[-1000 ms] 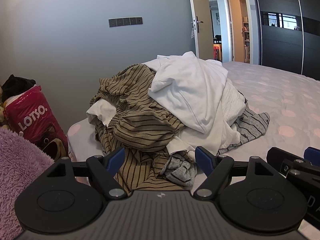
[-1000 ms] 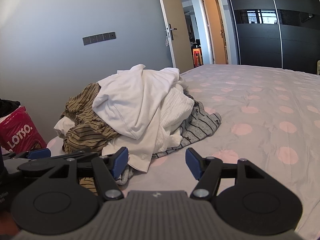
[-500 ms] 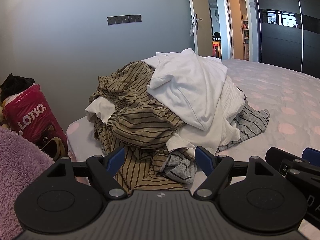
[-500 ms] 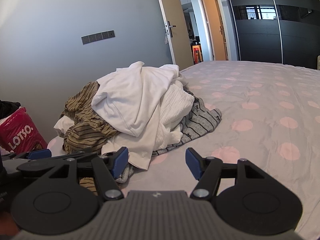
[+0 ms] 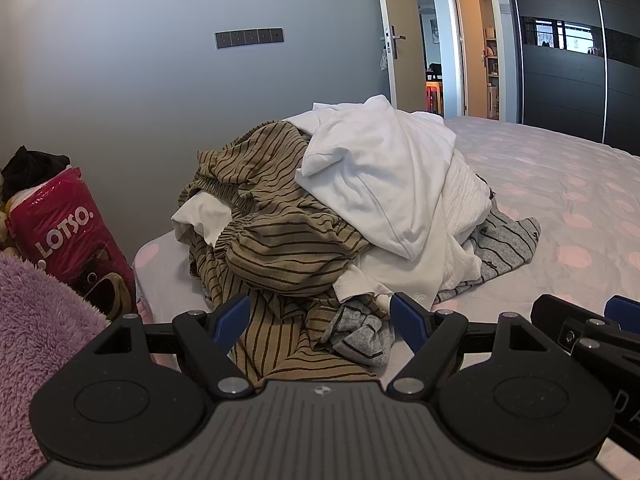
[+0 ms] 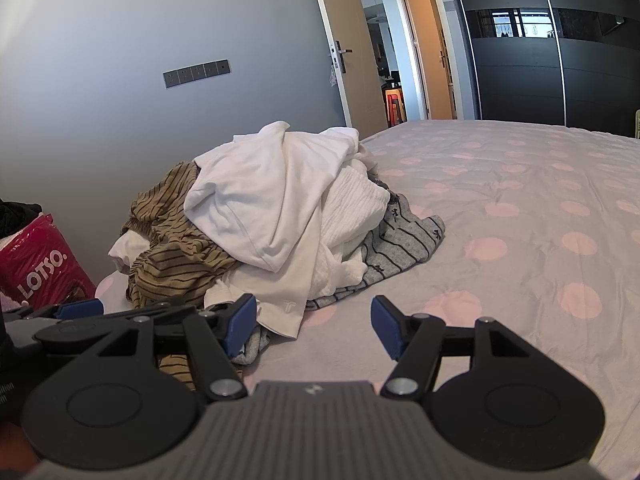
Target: Fold clothes
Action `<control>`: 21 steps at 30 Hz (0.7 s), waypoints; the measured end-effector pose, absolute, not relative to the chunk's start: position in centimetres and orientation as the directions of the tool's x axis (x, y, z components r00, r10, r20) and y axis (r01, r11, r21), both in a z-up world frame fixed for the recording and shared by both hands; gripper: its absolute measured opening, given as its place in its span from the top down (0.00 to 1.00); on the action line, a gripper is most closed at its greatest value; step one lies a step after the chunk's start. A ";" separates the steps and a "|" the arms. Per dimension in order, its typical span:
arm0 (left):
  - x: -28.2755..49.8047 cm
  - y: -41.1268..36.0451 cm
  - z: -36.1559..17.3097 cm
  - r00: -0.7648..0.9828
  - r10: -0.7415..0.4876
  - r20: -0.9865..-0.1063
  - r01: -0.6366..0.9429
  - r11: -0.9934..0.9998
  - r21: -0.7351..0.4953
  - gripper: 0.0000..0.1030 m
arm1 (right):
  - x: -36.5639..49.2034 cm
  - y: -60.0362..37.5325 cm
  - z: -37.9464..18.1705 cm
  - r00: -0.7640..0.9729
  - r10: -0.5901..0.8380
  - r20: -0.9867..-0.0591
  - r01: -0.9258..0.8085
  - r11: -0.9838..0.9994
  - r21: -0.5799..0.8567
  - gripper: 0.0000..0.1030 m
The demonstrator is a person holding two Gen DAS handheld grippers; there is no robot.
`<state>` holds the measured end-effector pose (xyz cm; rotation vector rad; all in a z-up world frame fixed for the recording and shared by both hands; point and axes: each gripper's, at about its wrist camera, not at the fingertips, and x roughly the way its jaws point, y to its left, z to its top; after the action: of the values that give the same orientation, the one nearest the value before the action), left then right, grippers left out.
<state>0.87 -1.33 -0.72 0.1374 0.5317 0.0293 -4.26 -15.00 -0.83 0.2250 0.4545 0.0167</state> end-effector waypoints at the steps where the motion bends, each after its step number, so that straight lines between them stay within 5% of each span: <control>1: 0.9 -1.3 -0.7 0.862 0.062 -0.504 0.009 0.990 0.138 0.26 | -4.2 -15.0 -0.8 0.899 0.066 -0.434 0.035 0.975 0.219 0.35; 12: 1.9 -1.4 -0.6 0.849 0.059 -0.525 0.020 0.990 0.143 0.26 | -3.7 -14.9 -1.1 0.896 0.070 -0.438 0.034 0.973 0.226 0.35; 17: 4.3 -0.5 0.5 0.839 -0.026 -0.544 0.079 0.994 0.074 0.35 | -1.4 -15.0 -1.0 0.895 0.075 -0.439 0.034 0.971 0.237 0.35; 21: 6.9 -0.7 1.2 0.838 -0.061 -0.543 0.161 0.977 0.137 0.44 | 0.9 -14.3 -1.2 0.891 0.076 -0.447 0.022 0.978 0.209 0.36</control>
<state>6.85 -0.74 1.16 0.1807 0.5666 -0.1181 0.89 -14.30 -1.25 0.2114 0.4710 0.0283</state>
